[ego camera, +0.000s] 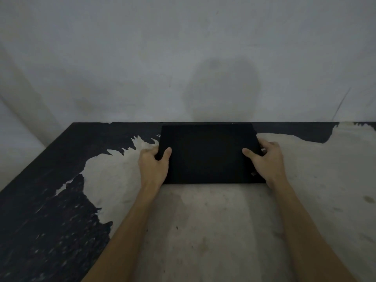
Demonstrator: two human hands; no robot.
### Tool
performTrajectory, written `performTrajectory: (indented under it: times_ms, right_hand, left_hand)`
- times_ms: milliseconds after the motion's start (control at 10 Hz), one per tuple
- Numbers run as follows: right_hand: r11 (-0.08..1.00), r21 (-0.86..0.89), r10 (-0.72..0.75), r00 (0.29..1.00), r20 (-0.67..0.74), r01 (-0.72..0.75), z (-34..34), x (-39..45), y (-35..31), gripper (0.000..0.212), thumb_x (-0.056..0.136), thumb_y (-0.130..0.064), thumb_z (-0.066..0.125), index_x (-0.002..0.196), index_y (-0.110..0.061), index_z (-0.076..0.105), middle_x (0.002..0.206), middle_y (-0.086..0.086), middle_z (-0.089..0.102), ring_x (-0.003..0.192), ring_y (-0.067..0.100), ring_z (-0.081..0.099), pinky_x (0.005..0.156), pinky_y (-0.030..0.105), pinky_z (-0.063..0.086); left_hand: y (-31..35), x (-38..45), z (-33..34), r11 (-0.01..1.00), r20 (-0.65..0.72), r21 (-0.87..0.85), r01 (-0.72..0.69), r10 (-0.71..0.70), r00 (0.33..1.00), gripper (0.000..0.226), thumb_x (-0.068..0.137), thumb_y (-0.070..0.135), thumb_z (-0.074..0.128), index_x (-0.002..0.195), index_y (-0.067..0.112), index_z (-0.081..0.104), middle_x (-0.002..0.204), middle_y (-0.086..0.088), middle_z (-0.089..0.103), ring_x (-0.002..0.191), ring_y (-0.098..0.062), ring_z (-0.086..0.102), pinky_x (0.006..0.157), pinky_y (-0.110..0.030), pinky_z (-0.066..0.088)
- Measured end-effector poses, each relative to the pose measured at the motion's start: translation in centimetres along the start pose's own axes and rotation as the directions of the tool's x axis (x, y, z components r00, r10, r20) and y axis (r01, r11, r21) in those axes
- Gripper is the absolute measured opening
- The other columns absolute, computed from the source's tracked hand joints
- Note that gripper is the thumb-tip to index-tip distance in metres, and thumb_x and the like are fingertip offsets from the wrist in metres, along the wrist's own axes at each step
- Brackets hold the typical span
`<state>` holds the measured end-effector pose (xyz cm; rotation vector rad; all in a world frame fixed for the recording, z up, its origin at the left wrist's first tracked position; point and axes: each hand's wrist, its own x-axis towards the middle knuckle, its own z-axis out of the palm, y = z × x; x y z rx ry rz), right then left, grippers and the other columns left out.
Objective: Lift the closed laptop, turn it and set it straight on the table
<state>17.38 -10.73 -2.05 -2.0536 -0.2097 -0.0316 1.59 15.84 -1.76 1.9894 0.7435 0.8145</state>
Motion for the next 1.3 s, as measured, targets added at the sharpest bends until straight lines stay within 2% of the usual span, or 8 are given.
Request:
performTrajectory:
  times_ms: [200, 300, 400, 600, 800, 1000, 1200, 1300]
  right_hand:
    - [0.997, -0.073, 0.010, 0.999, 0.040, -0.007, 0.1, 0.2, 0.1, 0.061, 0.082, -0.047, 0.078, 0.136, -0.022, 0.063, 0.127, 0.006, 0.048, 0.106, 0.026, 0.060, 0.090, 0.052, 0.060]
    - [0.997, -0.073, 0.013, 0.998, 0.054, -0.009, 0.2, 0.5, 0.8, 0.078, 0.065, -0.071, 0.069, 0.131, -0.031, 0.064, 0.122, 0.003, 0.053, 0.097, 0.026, 0.066, 0.077, 0.051, 0.064]
    - [0.997, -0.076, 0.014, 0.996, 0.085, -0.008, 0.3, 1.4, 2.3, 0.082, 0.061, -0.078, 0.067, 0.131, -0.035, 0.063, 0.120, 0.003, 0.058, 0.095, 0.025, 0.069, 0.076, 0.051, 0.064]
    - [0.996, -0.085, 0.012, 0.994, 0.110, -0.002, 0.4, 2.4, 4.1, 0.102, 0.048, -0.098, 0.057, 0.128, -0.035, 0.063, 0.118, 0.003, 0.062, 0.094, 0.024, 0.071, 0.075, 0.049, 0.065]
    - [0.961, -0.262, -0.091, 0.996, 0.001, 0.088, -0.7, -3.0, -0.6, 0.063, 0.090, -0.042, 0.073, 0.143, -0.012, 0.057, 0.138, 0.013, 0.052, 0.126, 0.031, 0.053, 0.107, 0.044, 0.046]
    - [0.818, -0.508, -0.186, 0.960, 0.211, 0.270, -0.9, -6.5, -2.0, 0.089, 0.078, -0.082, 0.056, 0.150, -0.030, 0.049, 0.166, 0.006, 0.030, 0.151, 0.030, 0.027, 0.122, 0.049, 0.023]
    - [0.802, -0.522, -0.217, 0.956, 0.197, 0.290, -1.3, -7.6, -1.8, 0.099, 0.072, -0.092, 0.041, 0.148, -0.030, 0.053, 0.163, 0.006, 0.039, 0.150, 0.031, 0.030, 0.123, 0.048, 0.024]
    - [0.807, -0.490, -0.292, 0.944, 0.153, 0.329, -1.0, -7.8, -1.1, 0.067, 0.083, -0.069, 0.065, 0.131, -0.022, 0.069, 0.146, 0.007, 0.058, 0.136, 0.028, 0.050, 0.115, 0.043, 0.038]
  left_hand:
    - [-0.5, 1.2, 0.3, 0.998, 0.055, 0.055, -0.005, 0.002, 0.998, 0.027, 0.097, 0.032, 0.068, 0.076, 0.016, 0.070, 0.070, 0.002, 0.066, 0.062, -0.008, 0.062, 0.052, -0.010, 0.042]
    - [-0.2, 1.0, 0.2, 0.997, 0.046, 0.068, -0.026, 0.023, 0.999, 0.031, 0.096, 0.028, 0.069, 0.067, 0.027, 0.059, 0.066, 0.007, 0.061, 0.060, -0.006, 0.058, 0.057, -0.014, 0.050]
    - [-0.4, 1.3, 0.2, 0.997, 0.057, 0.069, -0.031, 0.027, 0.998, 0.026, 0.096, 0.030, 0.069, 0.085, 0.007, 0.076, 0.079, -0.011, 0.076, 0.072, -0.021, 0.071, 0.067, -0.038, 0.061]
    - [-0.5, 1.3, 0.1, 0.994, 0.055, 0.101, -0.039, 0.034, 0.998, 0.032, 0.096, 0.029, 0.069, 0.102, -0.001, 0.078, 0.089, -0.012, 0.078, 0.073, -0.021, 0.071, 0.074, -0.041, 0.062]
    - [-0.5, 0.1, -0.1, 0.984, 0.144, 0.168, -0.056, 0.031, 0.989, 0.053, 0.092, 0.046, 0.066, 0.135, 0.014, 0.065, 0.127, -0.007, 0.060, 0.116, -0.017, 0.059, 0.102, -0.027, 0.046]
    - [0.1, -3.4, -1.2, 0.789, 0.410, 0.371, -0.490, 0.334, 0.849, 0.077, 0.084, 0.076, 0.049, 0.146, 0.030, 0.057, 0.162, -0.009, 0.039, 0.152, -0.029, 0.030, 0.122, -0.044, 0.025]
    - [0.8, -5.0, -2.7, 0.779, 0.451, 0.301, -0.551, 0.392, 0.802, 0.054, 0.091, 0.055, 0.066, 0.136, 0.026, 0.067, 0.148, -0.001, 0.059, 0.141, -0.019, 0.048, 0.116, -0.031, 0.033]
    - [1.3, -5.8, -3.1, 0.780, 0.434, 0.237, -0.579, 0.448, 0.782, 0.029, 0.093, 0.035, 0.072, 0.117, 0.020, 0.078, 0.125, 0.001, 0.072, 0.115, -0.012, 0.065, 0.102, -0.024, 0.047]
